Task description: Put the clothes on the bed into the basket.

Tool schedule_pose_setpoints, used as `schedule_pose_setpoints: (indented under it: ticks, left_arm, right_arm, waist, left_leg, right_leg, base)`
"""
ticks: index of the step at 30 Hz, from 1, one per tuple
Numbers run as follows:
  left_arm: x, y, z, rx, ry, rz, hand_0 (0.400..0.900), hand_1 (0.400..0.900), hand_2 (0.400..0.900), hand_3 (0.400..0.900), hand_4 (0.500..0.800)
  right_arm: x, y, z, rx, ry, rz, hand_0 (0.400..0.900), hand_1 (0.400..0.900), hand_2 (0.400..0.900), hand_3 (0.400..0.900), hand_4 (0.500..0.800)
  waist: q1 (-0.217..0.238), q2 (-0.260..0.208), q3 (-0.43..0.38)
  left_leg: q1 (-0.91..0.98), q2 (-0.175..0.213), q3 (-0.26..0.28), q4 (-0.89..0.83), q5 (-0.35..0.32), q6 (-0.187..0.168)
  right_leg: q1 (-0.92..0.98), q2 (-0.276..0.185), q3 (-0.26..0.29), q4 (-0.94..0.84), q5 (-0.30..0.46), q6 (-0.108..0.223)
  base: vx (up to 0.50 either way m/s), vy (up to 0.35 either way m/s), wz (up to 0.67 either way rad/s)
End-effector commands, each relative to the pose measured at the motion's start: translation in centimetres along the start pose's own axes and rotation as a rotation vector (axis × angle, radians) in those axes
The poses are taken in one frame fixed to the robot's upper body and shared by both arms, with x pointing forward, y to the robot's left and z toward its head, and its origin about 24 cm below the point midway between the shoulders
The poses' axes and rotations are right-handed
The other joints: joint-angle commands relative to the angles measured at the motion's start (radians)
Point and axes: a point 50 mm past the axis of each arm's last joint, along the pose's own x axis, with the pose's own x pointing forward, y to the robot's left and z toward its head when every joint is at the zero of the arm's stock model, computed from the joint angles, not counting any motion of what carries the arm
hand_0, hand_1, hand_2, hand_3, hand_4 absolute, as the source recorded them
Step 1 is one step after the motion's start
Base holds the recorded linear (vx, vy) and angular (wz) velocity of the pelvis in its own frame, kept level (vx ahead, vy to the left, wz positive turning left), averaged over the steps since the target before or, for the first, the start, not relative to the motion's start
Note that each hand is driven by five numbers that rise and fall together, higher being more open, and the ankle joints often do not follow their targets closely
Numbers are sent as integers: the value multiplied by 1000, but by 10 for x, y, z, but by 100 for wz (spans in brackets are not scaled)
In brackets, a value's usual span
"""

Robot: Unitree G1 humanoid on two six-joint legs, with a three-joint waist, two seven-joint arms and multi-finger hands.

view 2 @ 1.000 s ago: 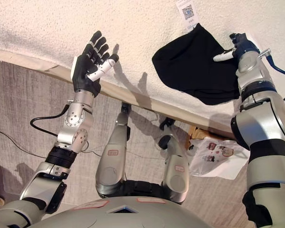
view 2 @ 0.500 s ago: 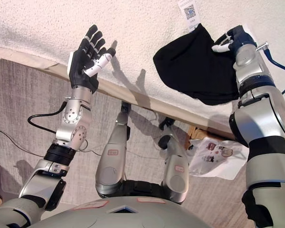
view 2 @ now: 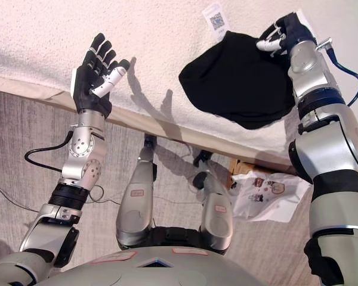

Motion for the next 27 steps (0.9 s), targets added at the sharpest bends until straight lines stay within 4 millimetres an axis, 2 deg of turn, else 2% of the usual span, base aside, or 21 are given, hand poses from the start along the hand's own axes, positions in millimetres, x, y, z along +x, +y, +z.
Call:
schedule_pose_setpoints:
  ticks: [1,2,7,8,16,17,19,22,23,27]
  left_arm:
    - [-3,-1,35,-29,-190,-32,900,900,900,900,800]
    - [-5,-1,32,-30,-182,-37,900,900,900,900,800]
    - [-12,5,26,-35,-159,-22,900,900,900,900,800]
    - [-16,9,22,-31,-146,-10,900,900,900,900,800]
    - [-33,21,4,-16,-70,9,900,900,900,900,800]
    - [-34,21,3,-13,-65,6,900,900,900,900,800]
    - [-39,25,-1,-17,-43,17,900,900,900,900,800]
    - [-46,27,-7,-13,-12,11,900,900,900,900,800]
    - [-49,30,-9,-7,-1,25,900,900,900,900,800]
    - [-58,36,-16,-3,41,42,900,900,900,900,800]
  right_arm:
    - [-4,-54,46,8,-196,-211,400,400,400,400,500]
    - [-4,-50,37,-6,-182,-207,400,400,400,400,500]
    - [-11,-46,29,31,-237,-244,400,400,400,400,500]
    - [-16,-43,18,42,-241,-264,400,400,400,400,500]
    - [-42,-49,-19,58,-271,-379,400,400,400,400,500]
    - [-45,-52,-24,61,-265,-401,400,400,400,400,500]
    - [-55,-63,-18,63,-318,-457,400,400,400,400,500]
    - [-65,-71,-34,56,-293,-509,400,400,400,400,500]
    - [-71,-79,-24,48,-338,-552,400,400,400,400,500]
    - [-86,-85,-49,11,-281,-596,400,400,400,400,500]
  waist:
    - [-17,-41,-98]
    - [-19,-39,-108]
    - [-40,-26,-165]
    - [-51,-19,-190]
    - [-81,12,-270]
    - [-82,14,-278]
    - [-95,15,-298]
    - [-105,18,-324]
    - [-113,17,-333]
    - [-134,14,-354]
  left_leg:
    - [99,-11,88,-1,-112,3]
    - [110,-12,91,-7,-112,4]
    - [174,-19,107,-44,-111,9]
    - [199,-24,114,-60,-112,13]
    - [296,-38,137,-117,-112,25]
    - [305,-38,139,-120,-113,27]
    - [325,-42,149,-130,-115,30]
    - [344,-46,157,-143,-118,34]
    - [353,-45,161,-148,-120,35]
    - [387,-44,180,-157,-127,40]
  right_leg:
    - [77,21,43,-38,-17,43]
    - [88,19,43,-43,-16,45]
    - [143,10,48,-70,-7,53]
    - [163,9,50,-80,-4,59]
    - [237,-6,57,-105,-2,77]
    - [245,-6,57,-106,-2,79]
    - [257,-6,69,-115,1,82]
    - [270,-6,80,-123,4,86]
    - [273,-6,88,-123,5,87]
    - [291,-6,111,-123,5,91]
  base:
    - [-47,77,-18]
    - [34,30,-10]
    - [42,39,-8]
    - [59,61,-10]
    - [46,48,-7]
    - [36,44,-12]
    - [41,37,-15]
    - [36,33,-12]
    - [37,27,-17]
    - [39,32,-20]
